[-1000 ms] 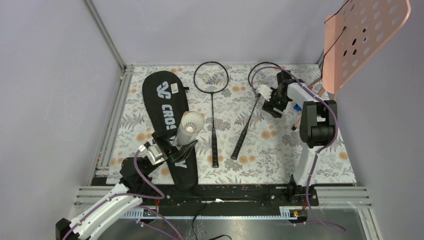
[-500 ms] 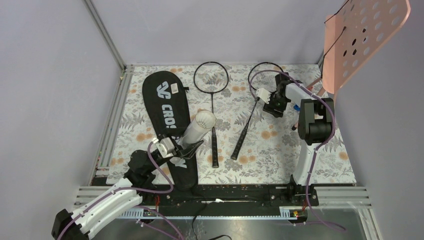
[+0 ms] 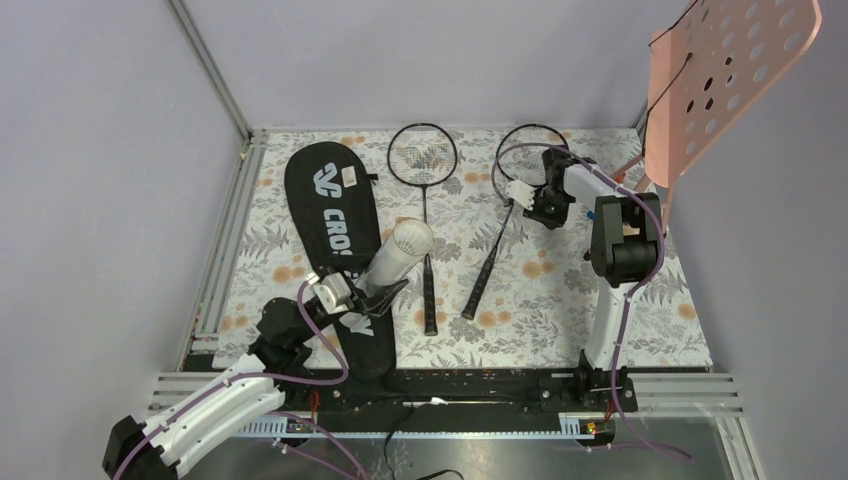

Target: Pack up the badminton gear

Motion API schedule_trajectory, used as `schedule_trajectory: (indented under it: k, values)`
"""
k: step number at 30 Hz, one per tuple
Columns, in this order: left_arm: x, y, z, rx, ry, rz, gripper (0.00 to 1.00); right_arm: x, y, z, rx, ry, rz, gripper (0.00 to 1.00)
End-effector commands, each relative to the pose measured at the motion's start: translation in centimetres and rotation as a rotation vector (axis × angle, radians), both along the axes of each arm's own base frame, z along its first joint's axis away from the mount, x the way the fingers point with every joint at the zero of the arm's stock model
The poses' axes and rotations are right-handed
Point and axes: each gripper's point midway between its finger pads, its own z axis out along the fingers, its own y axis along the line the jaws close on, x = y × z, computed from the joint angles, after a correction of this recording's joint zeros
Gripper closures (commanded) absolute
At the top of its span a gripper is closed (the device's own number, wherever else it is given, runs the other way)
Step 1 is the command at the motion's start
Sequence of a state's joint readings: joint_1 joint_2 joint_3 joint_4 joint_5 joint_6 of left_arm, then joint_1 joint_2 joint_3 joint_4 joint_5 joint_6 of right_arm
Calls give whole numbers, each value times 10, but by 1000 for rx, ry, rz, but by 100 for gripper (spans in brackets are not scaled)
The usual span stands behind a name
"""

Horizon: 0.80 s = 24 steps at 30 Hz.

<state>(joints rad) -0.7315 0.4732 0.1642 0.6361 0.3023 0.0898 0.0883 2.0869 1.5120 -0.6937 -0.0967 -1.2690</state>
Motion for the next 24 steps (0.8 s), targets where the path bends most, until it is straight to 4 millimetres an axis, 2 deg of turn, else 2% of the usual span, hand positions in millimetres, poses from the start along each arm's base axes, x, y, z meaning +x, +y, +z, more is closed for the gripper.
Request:
schedule_trajectory:
  k: [1, 5, 9, 13, 16, 18, 20, 21, 23, 24]
  values:
    - [-8, 3, 45, -77, -114, -15, 36, -30, 14, 0, -17, 110, 67, 81]
    - [-7, 2, 45, -73, -112, -11, 36, -41, 22, 4, -13, 86, 82, 100]
    - [-3, 1, 43, -66, -103, -5, 36, -43, 37, 20, 60, 38, 90, 100]
    - [-4, 0, 43, -60, -101, -10, 36, -56, 54, 43, 156, 35, 125, 100]
    - [-4, 1, 42, -59, -104, -7, 36, -57, 55, 55, 169, 0, 123, 98]
    - [-4, 2, 42, -60, -107, -1, 36, -50, 51, 59, 151, -52, 92, 81]
    - [-3, 4, 41, -61, -108, 9, 36, -47, 45, 62, 134, -90, 65, 55]
    - [-2, 5, 41, -64, -109, 19, 36, -47, 43, 63, 130, -106, 55, 46]
    - [0, 7, 41, -66, -110, 35, 36, -48, 38, 67, 125, -141, 32, 3]
    - [1, 7, 41, -64, -113, 40, 36, -50, 37, 69, 123, -153, 28, 1]
